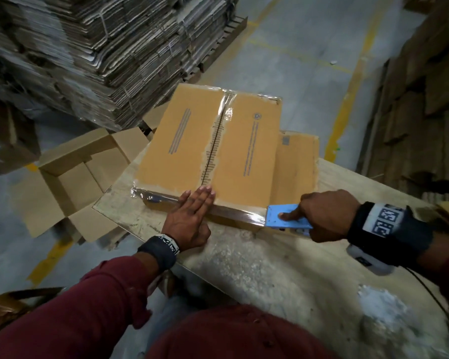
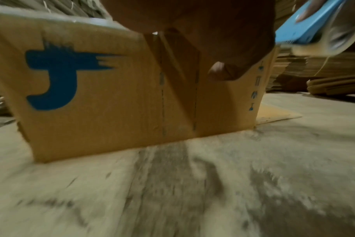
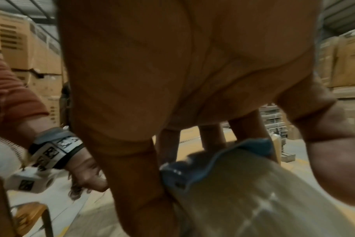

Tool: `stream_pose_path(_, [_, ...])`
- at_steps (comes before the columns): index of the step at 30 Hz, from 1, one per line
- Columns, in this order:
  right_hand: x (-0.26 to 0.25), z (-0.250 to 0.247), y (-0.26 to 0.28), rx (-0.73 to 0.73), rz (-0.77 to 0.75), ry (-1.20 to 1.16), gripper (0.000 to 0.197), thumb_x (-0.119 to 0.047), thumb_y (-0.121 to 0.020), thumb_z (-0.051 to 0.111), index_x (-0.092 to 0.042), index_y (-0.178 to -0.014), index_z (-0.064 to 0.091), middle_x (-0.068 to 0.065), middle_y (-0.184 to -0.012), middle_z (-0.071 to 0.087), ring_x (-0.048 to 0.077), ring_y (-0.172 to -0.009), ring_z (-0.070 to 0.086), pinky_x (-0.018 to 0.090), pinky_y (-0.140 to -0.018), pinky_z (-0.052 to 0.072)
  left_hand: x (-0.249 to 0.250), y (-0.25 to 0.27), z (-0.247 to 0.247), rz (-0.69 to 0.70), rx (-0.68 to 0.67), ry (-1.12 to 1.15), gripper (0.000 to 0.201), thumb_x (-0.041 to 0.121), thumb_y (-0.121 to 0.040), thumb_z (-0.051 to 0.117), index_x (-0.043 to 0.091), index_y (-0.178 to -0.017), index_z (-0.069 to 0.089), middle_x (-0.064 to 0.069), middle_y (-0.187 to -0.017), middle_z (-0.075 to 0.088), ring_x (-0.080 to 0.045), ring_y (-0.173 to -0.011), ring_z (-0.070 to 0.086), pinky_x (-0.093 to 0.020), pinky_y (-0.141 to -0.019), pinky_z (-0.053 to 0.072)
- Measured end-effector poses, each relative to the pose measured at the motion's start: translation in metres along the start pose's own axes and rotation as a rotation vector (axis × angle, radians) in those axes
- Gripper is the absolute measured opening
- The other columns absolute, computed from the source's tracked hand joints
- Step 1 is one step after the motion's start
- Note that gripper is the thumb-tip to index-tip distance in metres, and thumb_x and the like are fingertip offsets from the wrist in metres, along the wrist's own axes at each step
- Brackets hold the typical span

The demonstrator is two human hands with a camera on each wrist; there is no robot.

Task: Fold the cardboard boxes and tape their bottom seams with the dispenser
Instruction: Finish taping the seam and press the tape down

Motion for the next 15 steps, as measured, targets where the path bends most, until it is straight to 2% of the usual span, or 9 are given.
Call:
stream_pose_path(3, [-0.005, 0.006, -0.008, 0.006, 0.011, -0.030, 0.069, -0.037, -0.091, 0.058, -0.061, -0.149, 0.030, -0.004, -0.122, 0.052, 0.024, -0.104, 0.062, 0.031, -0.068, 0.045, 0.002, 0.001, -0.001, -0.008, -0.003, -0.008, 0.106, 0.047, -0.072, 0.068, 0.009, -0.162, 0.029, -0.010, -0.170, 0.024, -0.024, -0.157, 0.021, -0.048, -0.126, 0.019])
stream_pose_path(6, [-0.003, 0.012, -0.004, -0.007, 0.019, -0.075, 0.069, -0.033, -0.091, 0.058, -0.060, -0.149, 0.032, -0.004, -0.121, 0.051, 0.023, -0.103, 0.062, 0.031, -0.065, 0.041, 0.012, 0.001, -0.008, 0.000, -0.010, -0.066, 0.102, 0.055, -0.074, 0.060, 0.007, -0.160, 0.033, -0.013, -0.168, 0.027, -0.029, -0.156, 0.026, -0.051, -0.125, 0.016])
stream_pose_path(8, [-0.003, 0.011, -0.005, 0.010, 0.007, -0.093, 0.066, -0.034, -0.091, 0.059, -0.058, -0.148, 0.036, -0.005, -0.124, 0.053, 0.023, -0.105, 0.062, 0.031, -0.066, 0.043, 0.031, -0.008, -0.015, 0.043, -0.005, -0.075, 0.098, 0.057, -0.077, 0.056, 0.005, -0.158, 0.037, -0.015, -0.166, 0.031, -0.031, -0.155, 0.028, -0.053, -0.125, 0.016])
stream_pose_path(10, [-0.004, 0.007, -0.005, 0.043, -0.006, -0.105, 0.062, -0.037, -0.091, 0.060, -0.057, -0.147, 0.041, -0.005, -0.126, 0.055, 0.024, -0.107, 0.063, 0.032, -0.072, 0.050, 0.061, -0.024, -0.016, 0.142, 0.004, -0.036, 0.095, 0.054, -0.078, 0.056, 0.004, -0.157, 0.038, -0.015, -0.166, 0.032, -0.030, -0.155, 0.028, -0.051, -0.126, 0.019])
stream_pose_path(13, [0.000, 0.006, -0.002, 0.063, -0.013, -0.146, 0.057, -0.044, -0.093, 0.058, -0.059, -0.145, 0.042, -0.005, -0.128, 0.056, 0.024, -0.108, 0.062, 0.034, -0.075, 0.052, 0.089, -0.039, -0.002, 0.171, -0.079, 0.028, 0.096, 0.052, -0.080, 0.048, 0.004, -0.161, 0.028, -0.015, -0.169, 0.023, -0.028, -0.157, 0.022, -0.052, -0.126, 0.025])
stream_pose_path(15, [0.012, 0.005, 0.009, 0.078, -0.023, -0.243, 0.059, -0.043, -0.093, 0.059, -0.060, -0.146, 0.039, -0.005, -0.115, 0.058, 0.023, -0.102, 0.061, 0.035, -0.071, 0.048, 0.084, -0.042, 0.007, 0.178, -0.133, 0.027, 0.100, 0.048, -0.078, 0.047, 0.004, -0.163, 0.017, -0.015, -0.171, 0.013, -0.028, -0.159, 0.014, -0.050, -0.127, 0.021])
Point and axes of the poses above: each hand's wrist, its own y-axis away from the middle knuckle, its own z-axis out of the palm, x = y × z, the point moved 4 cm from there along -y, towards the middle knuckle
